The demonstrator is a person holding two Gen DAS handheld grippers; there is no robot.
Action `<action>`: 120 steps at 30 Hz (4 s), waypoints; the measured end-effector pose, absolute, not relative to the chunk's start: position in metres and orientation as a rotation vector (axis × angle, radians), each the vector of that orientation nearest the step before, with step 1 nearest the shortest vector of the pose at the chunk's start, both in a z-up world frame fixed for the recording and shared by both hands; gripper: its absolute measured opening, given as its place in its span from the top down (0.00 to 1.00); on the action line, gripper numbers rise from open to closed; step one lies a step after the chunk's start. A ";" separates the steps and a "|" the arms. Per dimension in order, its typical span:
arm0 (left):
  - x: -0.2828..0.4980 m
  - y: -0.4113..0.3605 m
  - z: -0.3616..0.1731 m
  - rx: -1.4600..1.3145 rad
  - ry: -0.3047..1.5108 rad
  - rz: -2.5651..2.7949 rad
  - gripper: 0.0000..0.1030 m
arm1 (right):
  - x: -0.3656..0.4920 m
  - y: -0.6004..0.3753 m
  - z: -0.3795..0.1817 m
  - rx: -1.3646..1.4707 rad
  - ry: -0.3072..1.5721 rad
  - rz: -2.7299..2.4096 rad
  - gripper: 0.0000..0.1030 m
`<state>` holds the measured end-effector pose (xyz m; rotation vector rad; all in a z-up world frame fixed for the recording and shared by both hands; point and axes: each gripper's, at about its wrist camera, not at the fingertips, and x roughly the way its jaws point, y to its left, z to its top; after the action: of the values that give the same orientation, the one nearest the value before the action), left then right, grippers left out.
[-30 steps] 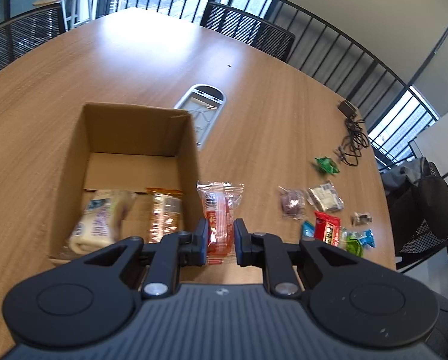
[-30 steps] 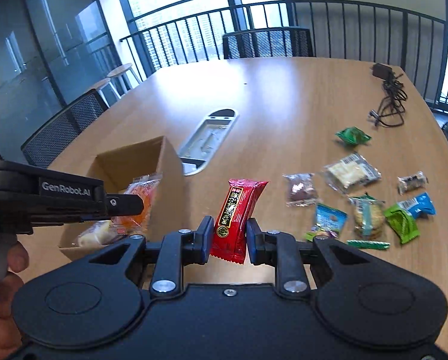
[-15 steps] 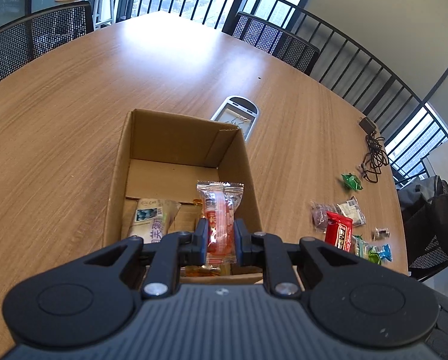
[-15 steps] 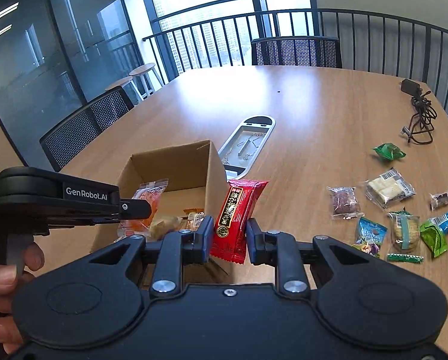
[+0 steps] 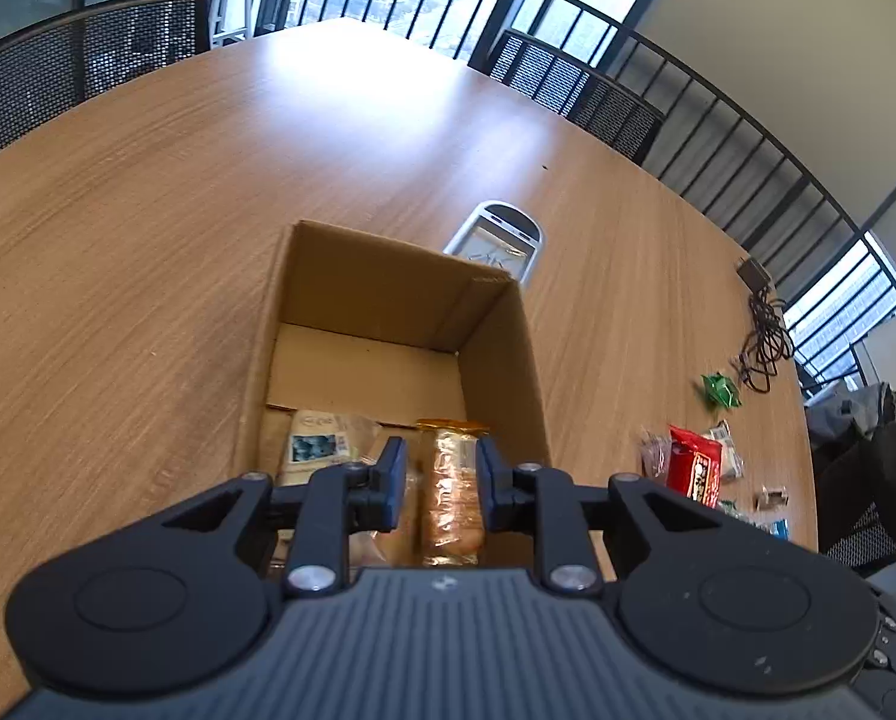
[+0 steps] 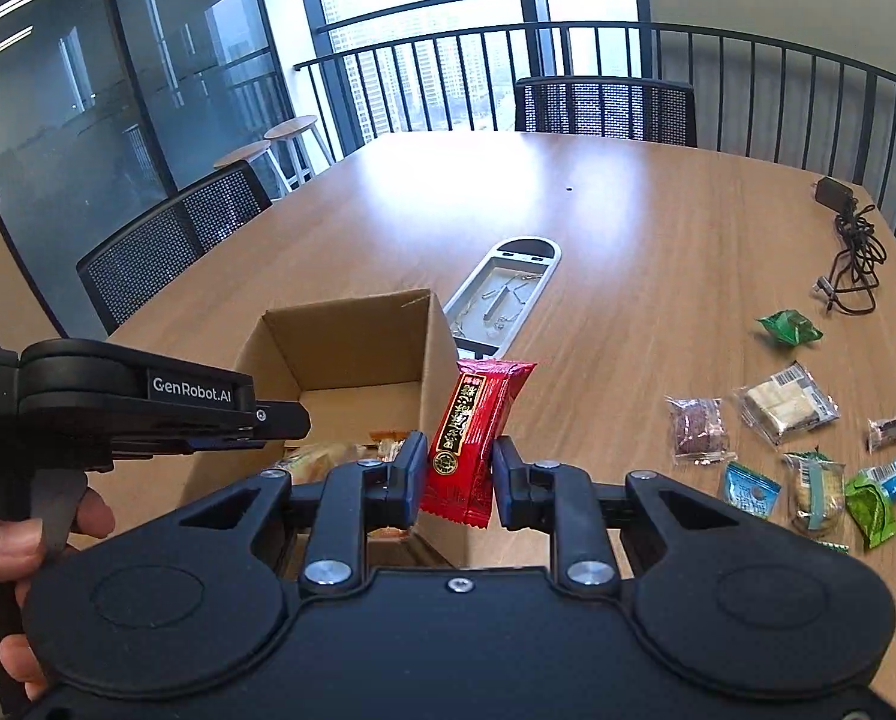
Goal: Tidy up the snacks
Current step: 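Lower both snacks into the box and open both tools, then lift both open tools out of the box and move over the snacks, then grasp the blue-green plum candy pack with the left tool while the right tool grasps the green biscuit pack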
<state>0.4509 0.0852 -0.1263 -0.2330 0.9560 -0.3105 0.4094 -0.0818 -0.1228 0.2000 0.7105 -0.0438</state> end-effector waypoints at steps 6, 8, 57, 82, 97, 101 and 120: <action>0.448 0.104 -0.120 -0.249 0.944 -0.271 0.76 | 0.420 -0.068 -0.123 0.181 0.718 0.004 0.77; 0.446 0.111 -0.119 -0.255 0.941 -0.256 0.72 | 0.423 -0.062 -0.123 0.174 0.722 0.020 0.77; 0.413 0.015 -0.093 -0.123 0.858 -0.465 0.00 | 0.342 -0.181 -0.114 0.236 0.656 -0.222 0.00; 0.373 -0.101 -0.136 -0.063 0.936 -0.493 0.09 | 0.309 -0.327 -0.143 0.266 0.786 -0.155 0.18; 0.375 -0.152 -0.194 -0.054 1.002 -0.467 0.35 | 0.328 -0.368 -0.180 0.262 0.875 -0.105 0.31; 0.379 -0.161 -0.208 -0.049 1.005 -0.457 0.40 | 0.333 -0.373 -0.194 0.267 0.898 -0.094 0.35; 0.398 -0.189 -0.238 0.001 0.993 -0.419 0.52 | 0.360 -0.383 -0.228 0.275 0.951 -0.063 0.45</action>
<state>0.3978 -0.1887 -0.2381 0.0006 0.9929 -0.4187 0.3595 -0.3829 -0.2284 0.2751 0.9509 -0.0627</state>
